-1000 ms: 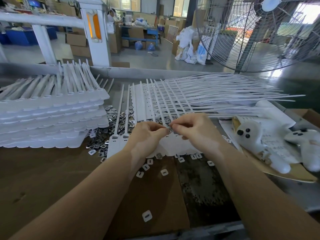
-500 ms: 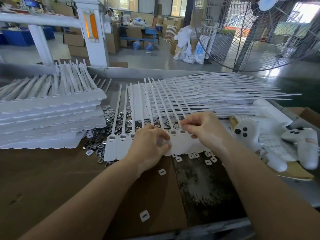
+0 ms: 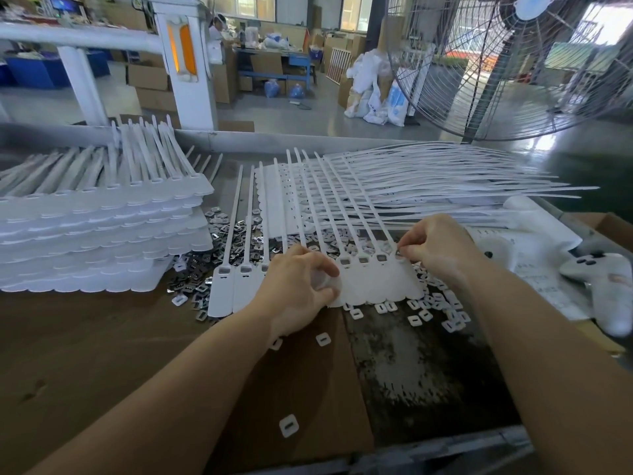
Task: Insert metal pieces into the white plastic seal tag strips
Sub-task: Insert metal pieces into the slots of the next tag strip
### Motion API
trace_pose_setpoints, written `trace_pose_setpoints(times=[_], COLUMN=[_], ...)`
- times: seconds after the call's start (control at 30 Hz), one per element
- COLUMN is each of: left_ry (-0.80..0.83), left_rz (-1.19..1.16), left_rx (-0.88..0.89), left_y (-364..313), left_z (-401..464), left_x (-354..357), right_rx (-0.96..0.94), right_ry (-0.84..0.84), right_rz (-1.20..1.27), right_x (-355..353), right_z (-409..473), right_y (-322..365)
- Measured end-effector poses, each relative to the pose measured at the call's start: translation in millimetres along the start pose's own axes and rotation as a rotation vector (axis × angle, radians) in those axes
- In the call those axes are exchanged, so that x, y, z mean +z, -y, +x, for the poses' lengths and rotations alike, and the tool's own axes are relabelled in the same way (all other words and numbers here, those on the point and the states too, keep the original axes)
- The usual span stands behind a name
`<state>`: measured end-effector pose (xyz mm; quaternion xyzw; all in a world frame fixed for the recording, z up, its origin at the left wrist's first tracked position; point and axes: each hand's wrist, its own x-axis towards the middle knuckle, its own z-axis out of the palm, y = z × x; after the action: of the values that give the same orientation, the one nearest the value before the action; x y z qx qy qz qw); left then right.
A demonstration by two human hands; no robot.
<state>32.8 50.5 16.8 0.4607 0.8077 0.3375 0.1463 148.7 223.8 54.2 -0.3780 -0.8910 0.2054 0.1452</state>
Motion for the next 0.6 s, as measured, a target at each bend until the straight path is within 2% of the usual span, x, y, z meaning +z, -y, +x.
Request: trace_pose_setpoints(times=[0.33,0.6], left_ry=[0.009,0.026], left_rz=[0.008,-0.006], left_rx=[-0.008,-0.009], left_y=[-0.7,-1.4], left_z=[0.7,0.2], left_x=[0.2,-2.4], right_rx=[0.055,0.044], right_ry=[0.128,0.023], right_rz=[-0.065,-0.037], right_x=[-0.5,0.0], right_z=[9.1,7.1], right_y=[0.9,1.5])
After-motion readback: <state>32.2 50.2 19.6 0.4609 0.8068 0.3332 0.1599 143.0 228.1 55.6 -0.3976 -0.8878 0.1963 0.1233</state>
